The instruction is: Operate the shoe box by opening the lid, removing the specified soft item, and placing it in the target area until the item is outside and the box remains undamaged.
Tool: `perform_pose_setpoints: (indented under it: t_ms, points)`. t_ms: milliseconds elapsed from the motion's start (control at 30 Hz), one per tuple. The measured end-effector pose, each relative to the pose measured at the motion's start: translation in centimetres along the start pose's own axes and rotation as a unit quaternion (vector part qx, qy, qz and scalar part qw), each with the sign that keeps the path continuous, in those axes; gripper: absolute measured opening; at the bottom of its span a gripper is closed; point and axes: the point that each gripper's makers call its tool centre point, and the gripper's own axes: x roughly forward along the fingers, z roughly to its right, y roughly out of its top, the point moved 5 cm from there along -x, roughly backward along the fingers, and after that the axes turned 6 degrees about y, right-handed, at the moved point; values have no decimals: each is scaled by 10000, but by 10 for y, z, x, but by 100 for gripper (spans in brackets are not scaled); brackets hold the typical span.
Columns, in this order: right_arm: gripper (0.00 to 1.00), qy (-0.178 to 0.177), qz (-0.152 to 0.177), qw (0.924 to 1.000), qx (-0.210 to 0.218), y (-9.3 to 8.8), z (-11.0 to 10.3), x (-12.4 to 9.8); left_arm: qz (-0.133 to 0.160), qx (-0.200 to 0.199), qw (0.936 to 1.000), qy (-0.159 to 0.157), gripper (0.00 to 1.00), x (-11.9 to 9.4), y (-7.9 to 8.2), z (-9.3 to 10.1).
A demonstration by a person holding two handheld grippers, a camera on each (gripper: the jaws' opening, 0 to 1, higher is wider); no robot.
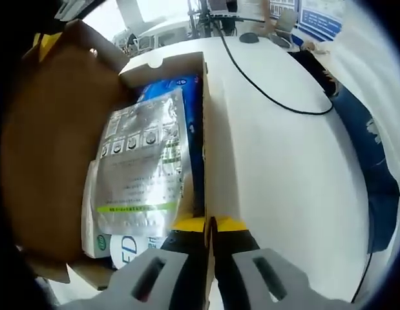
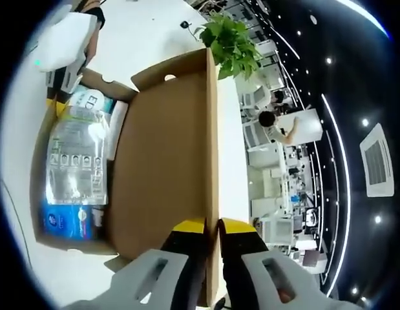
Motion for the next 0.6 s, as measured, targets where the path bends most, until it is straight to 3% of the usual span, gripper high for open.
perform_pose_setpoints:
  t_ms: [600]
  points:
    - [4, 539, -1, 9983, 205, -8, 12, 21, 5, -1, 10000, 34, 2, 4, 0, 1]
